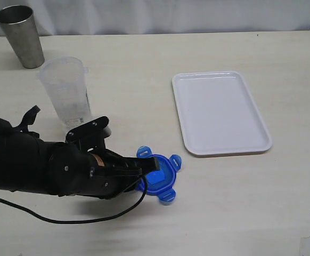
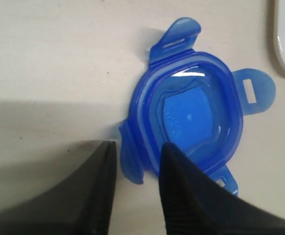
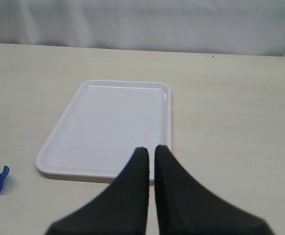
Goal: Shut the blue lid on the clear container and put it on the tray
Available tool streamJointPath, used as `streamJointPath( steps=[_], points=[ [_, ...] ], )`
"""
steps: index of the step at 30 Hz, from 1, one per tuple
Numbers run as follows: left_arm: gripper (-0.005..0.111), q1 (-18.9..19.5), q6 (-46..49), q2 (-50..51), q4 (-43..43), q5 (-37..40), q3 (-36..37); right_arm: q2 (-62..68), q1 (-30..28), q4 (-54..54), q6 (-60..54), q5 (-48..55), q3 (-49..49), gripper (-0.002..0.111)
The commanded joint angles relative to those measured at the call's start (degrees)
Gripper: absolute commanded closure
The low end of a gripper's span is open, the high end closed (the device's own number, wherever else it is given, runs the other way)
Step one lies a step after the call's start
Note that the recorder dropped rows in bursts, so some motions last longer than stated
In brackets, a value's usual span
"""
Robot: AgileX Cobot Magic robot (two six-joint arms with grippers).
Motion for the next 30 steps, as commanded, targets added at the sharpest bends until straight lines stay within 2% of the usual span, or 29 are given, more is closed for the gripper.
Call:
streamJointPath(
  steps=[1, 7, 19, 22, 26, 30],
  points=[
    [0.078, 0.18, 0.97, 0.05, 0.02, 0.28, -0.34, -0.28, 0.2, 0.02, -0.34, -0.23, 0.14, 0.104],
    [0.079, 0.18, 0.97, 0.05, -0.09, 2.28, -0.34, -0.28, 0.2, 0.02, -0.34, -0.23, 0.14, 0.104],
    [0.079, 0.18, 0.31, 0.05, -0.2, 1.57, -0.34, -0.28, 0.2, 0.02, -0.34, -0.23, 0.14, 0.104],
    [0.087, 0.18, 0.31, 0.05, -0.2, 1.38, -0.34, -0.28, 0.2, 0.02, -0.34, -0.23, 0.14, 0.104],
    [0.106, 0.18, -1.2, 0.05, -0.2, 0.35, -0.34, -0.28, 0.2, 0.02, -0.34, -0.23, 0.14, 0.104],
    [0.107, 0.18, -1.2, 0.05, -0.2, 0.4, -0.34, -0.28, 0.2, 0.02, -0.34, -0.23, 0.14, 0.104]
  ],
)
